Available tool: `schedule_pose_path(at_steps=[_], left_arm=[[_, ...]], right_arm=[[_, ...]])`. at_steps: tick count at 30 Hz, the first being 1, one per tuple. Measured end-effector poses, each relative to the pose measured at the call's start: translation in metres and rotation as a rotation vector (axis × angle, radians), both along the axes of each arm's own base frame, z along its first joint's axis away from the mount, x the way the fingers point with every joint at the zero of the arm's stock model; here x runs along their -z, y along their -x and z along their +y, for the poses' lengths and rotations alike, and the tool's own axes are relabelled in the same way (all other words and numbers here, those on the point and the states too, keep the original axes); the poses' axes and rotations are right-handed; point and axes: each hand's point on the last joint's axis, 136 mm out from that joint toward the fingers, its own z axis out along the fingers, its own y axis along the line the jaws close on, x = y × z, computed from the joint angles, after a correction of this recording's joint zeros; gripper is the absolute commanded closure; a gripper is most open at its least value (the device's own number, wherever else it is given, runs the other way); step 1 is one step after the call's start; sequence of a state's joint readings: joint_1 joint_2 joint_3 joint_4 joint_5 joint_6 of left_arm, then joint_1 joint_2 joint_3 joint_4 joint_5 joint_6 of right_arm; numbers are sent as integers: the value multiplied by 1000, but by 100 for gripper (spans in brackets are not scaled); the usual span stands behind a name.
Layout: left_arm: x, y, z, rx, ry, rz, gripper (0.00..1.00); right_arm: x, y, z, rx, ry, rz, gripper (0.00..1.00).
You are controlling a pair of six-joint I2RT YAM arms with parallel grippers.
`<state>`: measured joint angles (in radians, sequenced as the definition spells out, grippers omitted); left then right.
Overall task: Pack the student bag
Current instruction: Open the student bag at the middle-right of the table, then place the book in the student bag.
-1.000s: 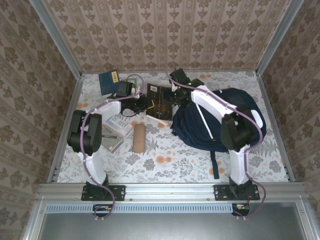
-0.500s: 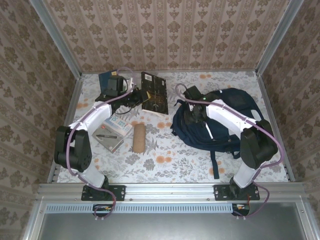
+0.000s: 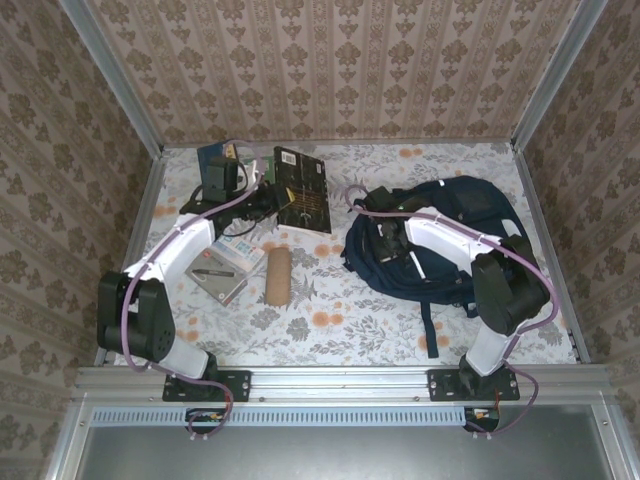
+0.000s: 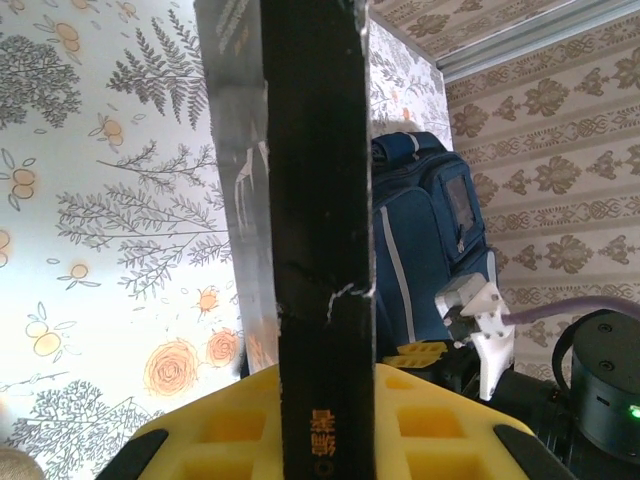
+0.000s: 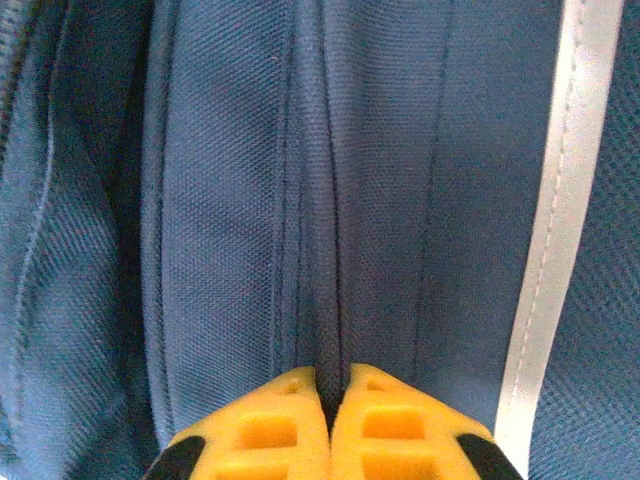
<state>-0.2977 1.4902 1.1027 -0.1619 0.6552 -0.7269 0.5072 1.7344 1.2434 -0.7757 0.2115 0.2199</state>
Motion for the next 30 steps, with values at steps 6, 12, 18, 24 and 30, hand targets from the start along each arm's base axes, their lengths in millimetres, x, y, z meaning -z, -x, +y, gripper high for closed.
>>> schedule_pose_path(at_steps=[6, 12, 18, 24, 30], left_arm=[[-5, 12, 6, -17, 11, -3, 100], [4, 18, 4, -69, 36, 11, 100], [13, 25, -19, -98, 68, 24, 100], [1, 39, -67, -61, 133, -13, 100], [11, 33, -110, -66, 226, -16, 100]], right_arm=[[-29, -10, 6, 6, -27, -29, 100], [-88, -35, 22, 18, -152, -127, 100], [-135, -53, 25, 60, -355, -164, 100], [-167, -57, 7, 138, -557, -185, 100], [-177, -59, -5, 219, -710, -200, 100]])
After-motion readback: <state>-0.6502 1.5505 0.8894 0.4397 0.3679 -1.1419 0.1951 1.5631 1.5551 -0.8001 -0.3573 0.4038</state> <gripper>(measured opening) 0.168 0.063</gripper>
